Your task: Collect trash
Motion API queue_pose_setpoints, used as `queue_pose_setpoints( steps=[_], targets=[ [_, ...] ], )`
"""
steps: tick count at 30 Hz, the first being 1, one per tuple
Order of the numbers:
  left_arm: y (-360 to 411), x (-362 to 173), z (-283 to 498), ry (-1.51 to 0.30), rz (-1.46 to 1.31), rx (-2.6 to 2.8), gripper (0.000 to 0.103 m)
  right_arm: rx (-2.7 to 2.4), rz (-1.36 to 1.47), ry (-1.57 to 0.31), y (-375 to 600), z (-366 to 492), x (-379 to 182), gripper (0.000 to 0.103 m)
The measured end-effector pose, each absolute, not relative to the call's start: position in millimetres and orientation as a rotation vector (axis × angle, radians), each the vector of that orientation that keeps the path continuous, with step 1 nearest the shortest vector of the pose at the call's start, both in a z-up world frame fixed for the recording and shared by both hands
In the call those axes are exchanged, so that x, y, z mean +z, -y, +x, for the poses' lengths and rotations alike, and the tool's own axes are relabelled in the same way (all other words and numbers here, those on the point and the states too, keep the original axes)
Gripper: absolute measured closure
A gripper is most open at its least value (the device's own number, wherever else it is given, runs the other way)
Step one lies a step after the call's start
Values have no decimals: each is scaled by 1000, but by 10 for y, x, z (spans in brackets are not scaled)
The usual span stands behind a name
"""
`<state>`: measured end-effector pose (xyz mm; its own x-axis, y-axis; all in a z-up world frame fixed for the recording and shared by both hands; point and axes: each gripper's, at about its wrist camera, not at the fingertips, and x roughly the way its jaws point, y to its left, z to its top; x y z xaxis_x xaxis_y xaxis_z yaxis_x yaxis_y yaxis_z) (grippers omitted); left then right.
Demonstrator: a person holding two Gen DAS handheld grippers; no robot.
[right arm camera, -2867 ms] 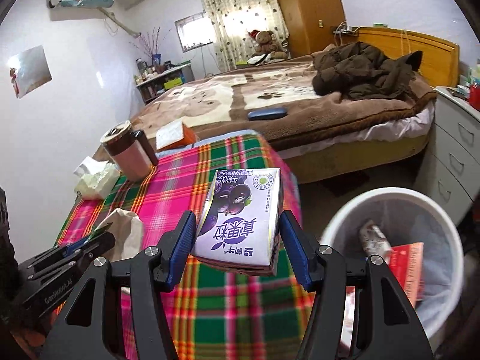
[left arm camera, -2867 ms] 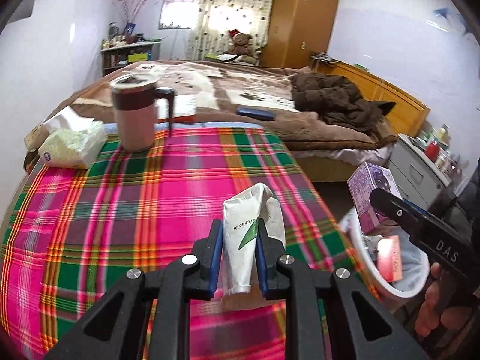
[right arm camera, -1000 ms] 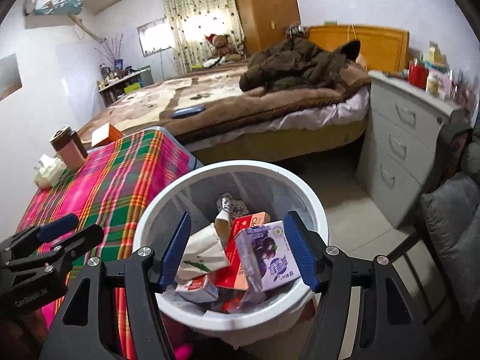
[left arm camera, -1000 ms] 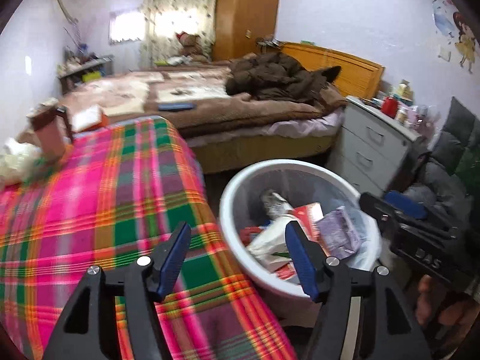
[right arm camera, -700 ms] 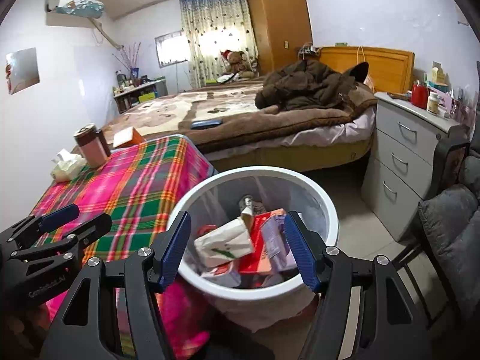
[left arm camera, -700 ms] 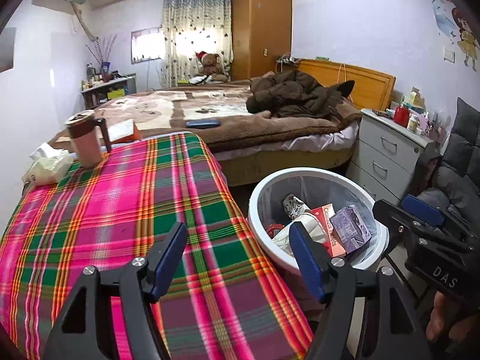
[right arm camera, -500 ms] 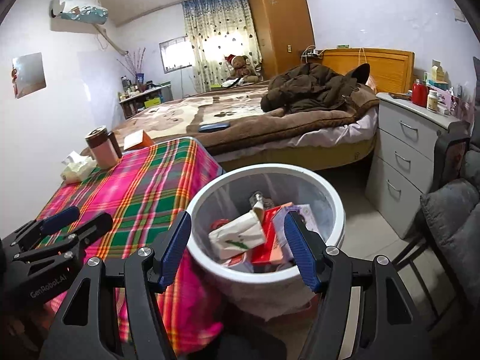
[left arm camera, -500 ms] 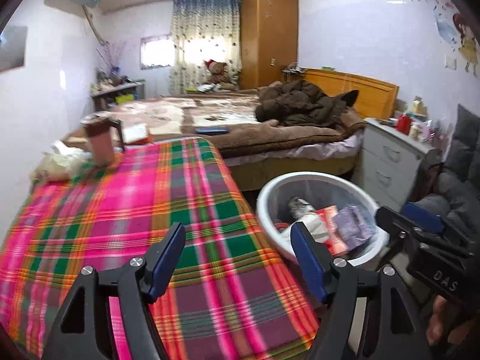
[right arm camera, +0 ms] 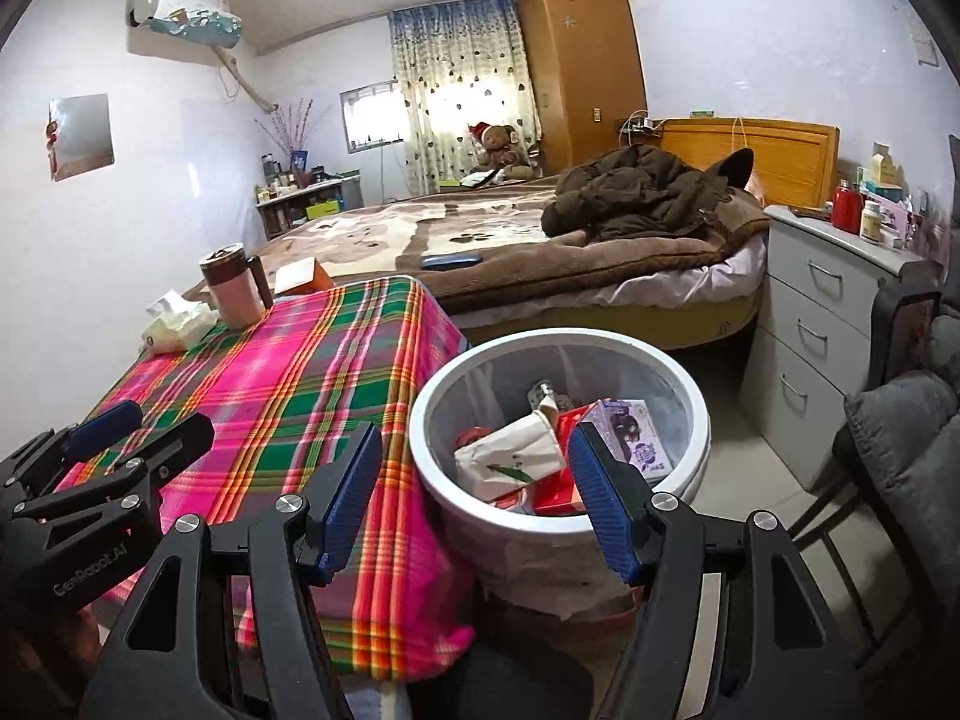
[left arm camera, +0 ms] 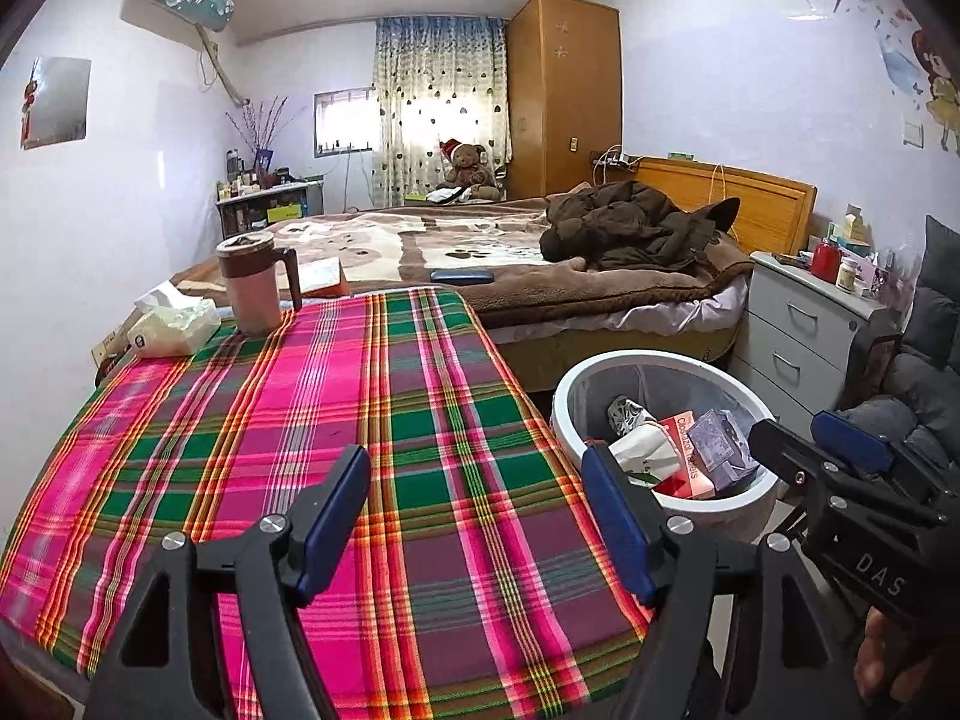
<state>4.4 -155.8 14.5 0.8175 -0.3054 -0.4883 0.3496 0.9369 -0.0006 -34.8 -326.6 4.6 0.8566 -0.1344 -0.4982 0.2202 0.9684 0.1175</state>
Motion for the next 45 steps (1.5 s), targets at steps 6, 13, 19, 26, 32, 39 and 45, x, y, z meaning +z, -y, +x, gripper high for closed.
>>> queue_pose_setpoints(
  steps=[6,13,19,26,32,39,45],
  targets=[
    [1506,132,13,-507,82,-340,29,-185,172,-499,3191,-376,46,37],
    [1501,131,14,-507,80,-345,29,-183,171,-494,3159,-402,53,37],
    [1507,124,-5,-506,77,-341,29,-185,170,-493,3157,-408,52,37],
    [1506,139,-41,-501,81,-345,29,-192,174,-488,3150,-426,65,37],
    [1505,154,-52,-498,83,-345,29,-193,175,-482,3152,-444,79,37],
    [1504,168,-59,-496,81,-343,29,-193,175,-479,3156,-455,84,37],
    [1494,178,-90,-497,84,-336,29,-201,173,-480,3150,-459,89,37]
  ],
)
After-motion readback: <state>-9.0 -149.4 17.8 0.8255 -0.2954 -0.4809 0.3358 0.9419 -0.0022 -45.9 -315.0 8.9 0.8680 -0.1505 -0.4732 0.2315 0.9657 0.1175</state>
